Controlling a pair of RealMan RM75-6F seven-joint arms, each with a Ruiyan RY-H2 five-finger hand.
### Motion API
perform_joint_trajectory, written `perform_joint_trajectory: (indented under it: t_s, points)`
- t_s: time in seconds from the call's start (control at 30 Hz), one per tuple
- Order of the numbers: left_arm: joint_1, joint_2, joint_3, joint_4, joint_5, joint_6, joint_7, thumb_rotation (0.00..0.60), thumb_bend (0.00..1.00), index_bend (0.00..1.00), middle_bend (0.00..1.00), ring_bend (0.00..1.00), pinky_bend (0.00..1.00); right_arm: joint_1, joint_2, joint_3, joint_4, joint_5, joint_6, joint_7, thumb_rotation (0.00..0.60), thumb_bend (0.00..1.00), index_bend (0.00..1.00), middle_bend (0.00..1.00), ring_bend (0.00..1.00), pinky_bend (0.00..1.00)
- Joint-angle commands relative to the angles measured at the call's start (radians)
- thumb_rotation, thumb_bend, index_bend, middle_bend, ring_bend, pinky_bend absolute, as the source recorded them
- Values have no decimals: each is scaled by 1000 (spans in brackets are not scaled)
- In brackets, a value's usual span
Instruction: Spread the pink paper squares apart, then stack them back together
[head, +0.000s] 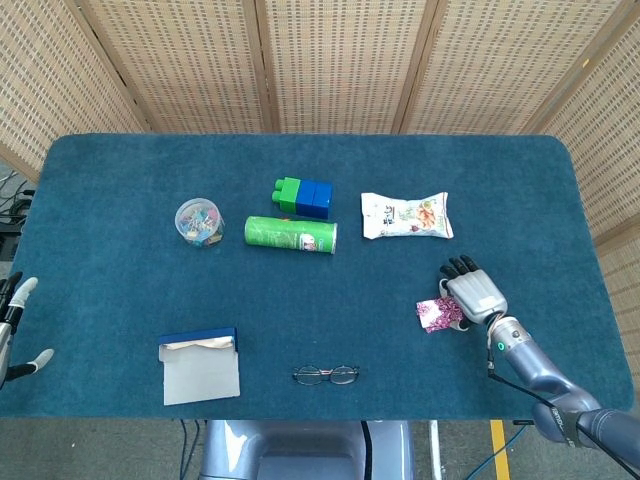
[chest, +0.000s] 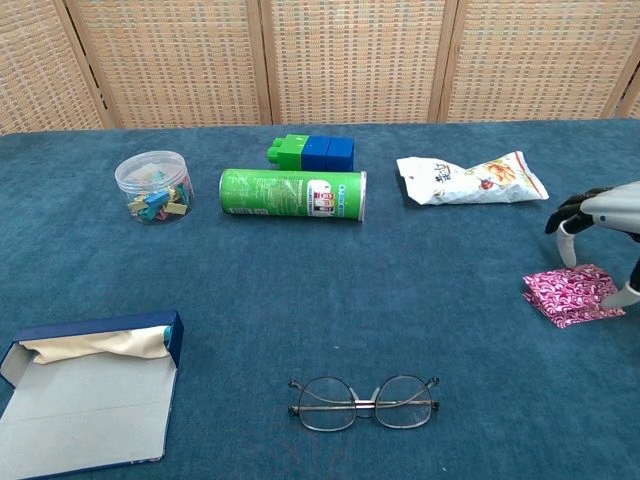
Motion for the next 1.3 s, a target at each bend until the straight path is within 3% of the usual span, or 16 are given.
perform_joint_trajectory:
  t_s: [0.03,0.17,0.33,0.83,1.3]
  points:
    - [-1,0,0,-1,0,0,1,600,116,36,0,0,0,-3,-1,0,8,-9,2,8,600,208,342,138,0,0]
    - [-2,0,-1,-2,1,-1,2,600,116,36,0,0,0,-7,5,5,10,-16,12,19,600,208,268,126,0,0]
    - [-4,-2,-2,-2,2,-4,-1,600,116,36,0,0,0,-21,26,15,-10,-18,41,28,600,208,252,117,0,0]
    - [0,-27,-10,39,-5,7,-40,600,122,36,0,0,0,-179,66,100,-113,-1,380,59,600,329,315,158,0,0]
    - [9,-45,-4,60,27,36,-65,600,126,36,0,0,0,-339,72,109,-154,-22,651,-2,600,337,321,165,0,0]
